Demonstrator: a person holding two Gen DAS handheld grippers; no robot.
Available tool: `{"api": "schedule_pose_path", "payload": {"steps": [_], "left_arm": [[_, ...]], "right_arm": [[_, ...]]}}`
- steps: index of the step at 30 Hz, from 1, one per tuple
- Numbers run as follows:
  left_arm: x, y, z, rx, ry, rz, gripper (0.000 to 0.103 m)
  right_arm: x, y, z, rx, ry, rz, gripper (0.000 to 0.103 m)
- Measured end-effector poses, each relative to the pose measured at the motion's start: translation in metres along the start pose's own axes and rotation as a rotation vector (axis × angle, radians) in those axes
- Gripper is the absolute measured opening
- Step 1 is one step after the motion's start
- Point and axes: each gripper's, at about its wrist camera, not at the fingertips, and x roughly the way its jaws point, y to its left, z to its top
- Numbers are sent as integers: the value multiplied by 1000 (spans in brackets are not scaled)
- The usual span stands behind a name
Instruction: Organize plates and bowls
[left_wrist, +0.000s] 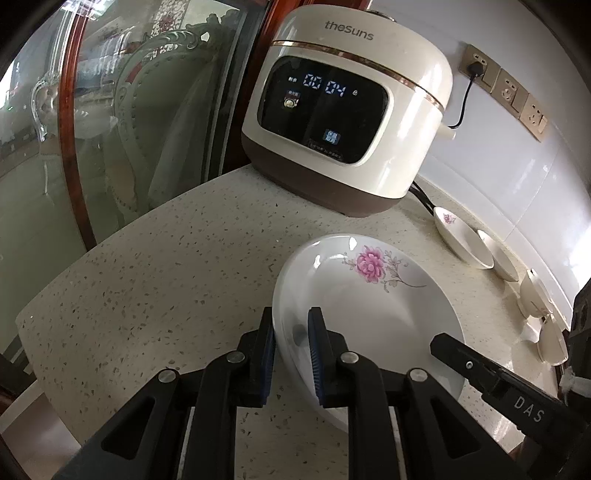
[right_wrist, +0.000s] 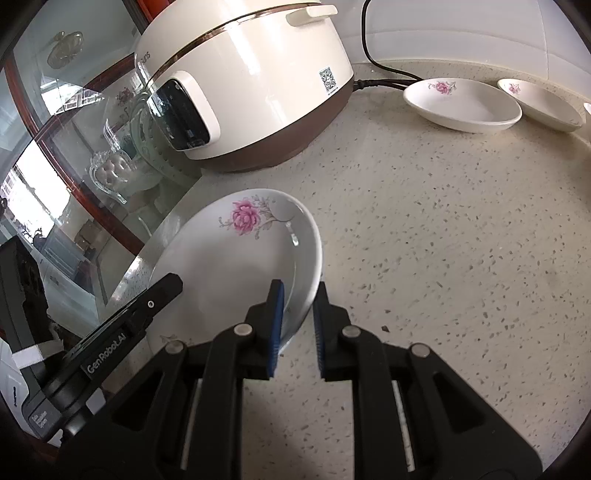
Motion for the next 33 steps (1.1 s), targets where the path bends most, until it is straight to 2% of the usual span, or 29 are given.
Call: {"api": "schedule_pose_path", "payload": {"steps": [3, 8, 10, 12, 13, 16, 18, 21, 23, 25, 26, 29, 31, 33], "left_arm": [[2, -2, 1, 0, 4, 8, 17], [3, -4, 1, 4, -6, 15, 26], [1, -5, 1, 1, -18, 26, 45], [0, -4, 1, -5, -31, 31, 59], [-2, -4, 1, -9, -42, 36, 63], [-7, 0, 0, -28, -69, 56, 69], [-15, 1, -1, -45, -121, 87, 69], [-32, -7, 2, -40, -195, 89, 70], [-48, -23, 8, -13, -249, 57, 74], [-58, -45, 14, 33, -273, 8, 89], [-59, -56, 18, 57, -274, -14, 90], [-56, -99, 32, 114, -243, -101, 91], [-39, -125, 43, 102, -179, -165, 95], [-22, -147, 51, 87, -143, -191, 95]], "right_arm": [[1, -1, 1, 5, 5, 3, 19], [2, -2, 1, 12, 9, 10, 20], [1, -2, 1, 14, 4, 14, 21], [-1, -3, 1, 25, -8, 17, 21], [-2, -5, 1, 32, -14, 16, 24], [-9, -13, 1, 81, -55, 1, 42], [-16, -17, 1, 102, -91, 4, 46], [-25, -23, 0, 131, -139, 18, 50], [-30, -30, 1, 167, -163, 38, 53], [-34, -45, 2, 235, -171, 40, 54], [-35, -51, 3, 253, -169, 35, 54], [-42, -77, 11, 286, -168, -43, 54], [-49, -99, 17, 319, -183, -82, 54], [-54, -123, 24, 363, -183, -121, 54]]}}
